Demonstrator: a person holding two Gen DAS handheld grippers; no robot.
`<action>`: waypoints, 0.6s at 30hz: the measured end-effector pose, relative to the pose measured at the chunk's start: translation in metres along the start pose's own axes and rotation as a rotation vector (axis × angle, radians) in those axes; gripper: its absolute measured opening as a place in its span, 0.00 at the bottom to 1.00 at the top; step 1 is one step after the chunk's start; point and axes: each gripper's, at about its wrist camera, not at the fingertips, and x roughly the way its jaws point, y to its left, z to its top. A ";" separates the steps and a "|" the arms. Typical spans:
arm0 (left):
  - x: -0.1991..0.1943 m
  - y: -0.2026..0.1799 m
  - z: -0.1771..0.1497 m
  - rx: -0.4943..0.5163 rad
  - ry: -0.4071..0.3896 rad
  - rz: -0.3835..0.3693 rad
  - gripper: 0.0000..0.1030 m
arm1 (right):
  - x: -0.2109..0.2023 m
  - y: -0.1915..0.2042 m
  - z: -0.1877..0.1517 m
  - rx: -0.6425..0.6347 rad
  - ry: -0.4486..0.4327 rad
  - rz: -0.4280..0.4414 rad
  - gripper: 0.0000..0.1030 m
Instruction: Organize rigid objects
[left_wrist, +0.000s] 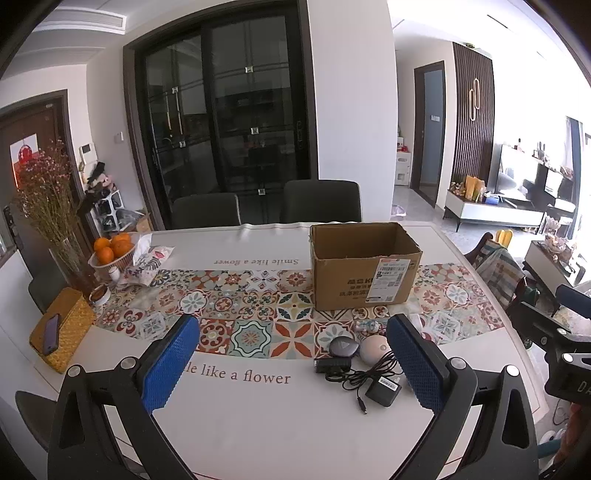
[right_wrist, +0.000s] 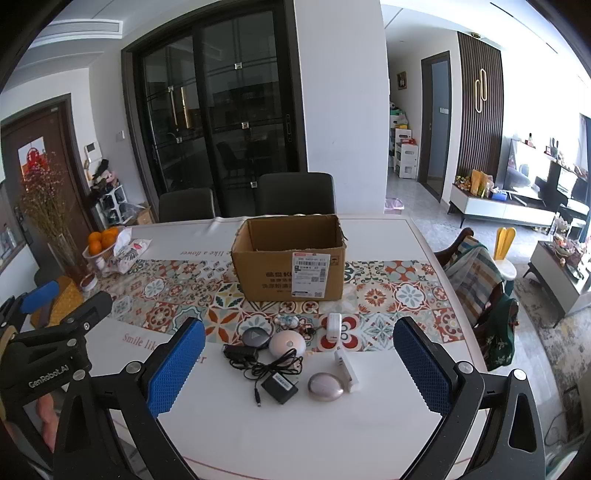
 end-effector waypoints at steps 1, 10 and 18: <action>0.000 0.001 -0.001 -0.001 0.001 -0.004 1.00 | 0.003 0.000 -0.001 0.001 0.000 0.000 0.99; 0.003 0.003 -0.002 -0.012 0.009 -0.023 1.00 | 0.002 0.000 -0.001 0.003 0.001 0.002 0.99; 0.003 0.004 -0.002 -0.011 0.008 -0.022 1.00 | 0.004 -0.001 -0.001 0.003 0.001 0.003 0.99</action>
